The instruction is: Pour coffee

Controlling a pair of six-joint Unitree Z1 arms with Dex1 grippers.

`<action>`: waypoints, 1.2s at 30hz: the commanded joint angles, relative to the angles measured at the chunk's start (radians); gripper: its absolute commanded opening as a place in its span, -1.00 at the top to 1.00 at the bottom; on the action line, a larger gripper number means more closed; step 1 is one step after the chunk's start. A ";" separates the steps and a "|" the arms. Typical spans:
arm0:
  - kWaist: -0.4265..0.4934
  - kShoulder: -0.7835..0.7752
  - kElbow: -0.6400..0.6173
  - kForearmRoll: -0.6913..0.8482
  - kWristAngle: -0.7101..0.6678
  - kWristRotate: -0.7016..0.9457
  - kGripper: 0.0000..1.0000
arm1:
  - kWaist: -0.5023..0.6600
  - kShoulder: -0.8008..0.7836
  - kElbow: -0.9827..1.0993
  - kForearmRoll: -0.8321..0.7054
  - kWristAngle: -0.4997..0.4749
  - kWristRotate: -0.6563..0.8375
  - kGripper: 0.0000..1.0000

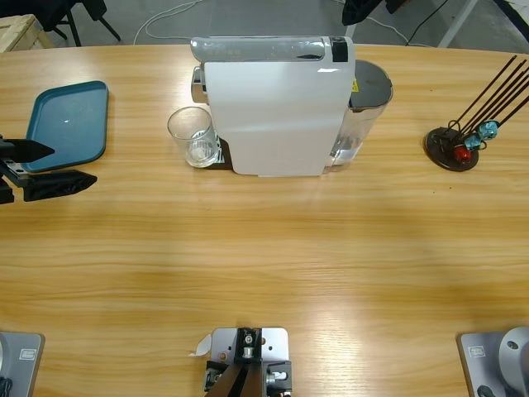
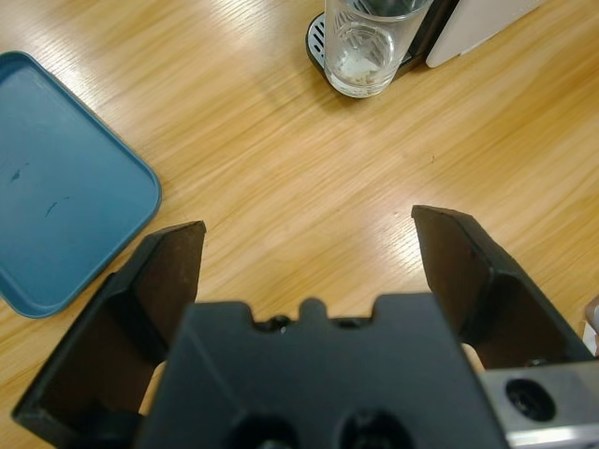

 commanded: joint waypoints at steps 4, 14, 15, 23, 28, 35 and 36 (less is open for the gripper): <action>0.009 0.034 0.025 -0.011 -0.017 -0.004 -0.94 | 0.012 0.066 0.033 0.009 0.023 0.018 1.00; 0.009 0.037 0.025 -0.011 -0.017 -0.004 -0.94 | 0.019 0.074 0.050 0.004 0.029 0.026 1.00; 0.009 0.037 0.025 -0.010 -0.017 -0.004 -0.94 | 0.020 0.072 0.059 0.001 0.029 0.028 1.00; 0.009 0.039 0.023 -0.011 -0.019 -0.004 -0.94 | 0.027 0.044 0.141 -0.042 0.024 0.046 1.00; 0.009 0.038 0.024 -0.010 -0.019 -0.004 -0.94 | 0.027 0.009 0.024 -0.020 -0.027 0.034 -1.00; 0.009 0.039 0.024 -0.010 -0.019 -0.004 -0.94 | 0.020 0.024 -0.203 0.109 -0.077 0.024 -1.00; 0.009 0.037 0.024 -0.010 -0.019 -0.004 -0.94 | 0.020 0.023 -0.202 0.111 -0.077 0.028 -1.00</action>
